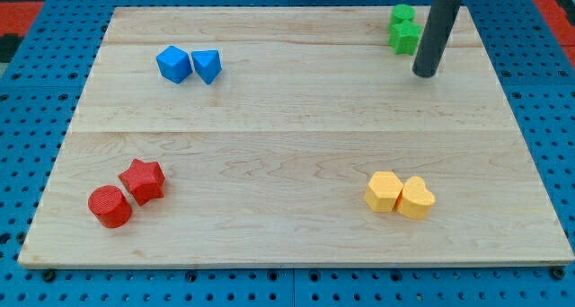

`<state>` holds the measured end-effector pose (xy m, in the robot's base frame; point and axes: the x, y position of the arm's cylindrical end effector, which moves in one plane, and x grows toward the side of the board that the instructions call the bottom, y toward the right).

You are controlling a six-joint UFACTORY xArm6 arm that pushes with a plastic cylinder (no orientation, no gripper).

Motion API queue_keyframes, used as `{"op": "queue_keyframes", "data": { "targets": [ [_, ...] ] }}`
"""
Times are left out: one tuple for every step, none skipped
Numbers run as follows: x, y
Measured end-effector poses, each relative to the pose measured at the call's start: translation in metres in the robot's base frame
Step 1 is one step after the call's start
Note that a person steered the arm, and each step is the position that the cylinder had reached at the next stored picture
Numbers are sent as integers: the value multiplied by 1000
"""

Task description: Slide the red circle along with red star towards center

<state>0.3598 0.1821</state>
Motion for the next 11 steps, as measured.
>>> {"op": "queue_keyframes", "data": {
  "targets": [
    [59, -59],
    [81, -155],
    [145, -249],
    [243, -306],
    [257, -403],
    [258, -481],
    [258, -486],
    [224, -465],
    [224, -394],
    [193, -382],
    [176, -345]
  ]
}}
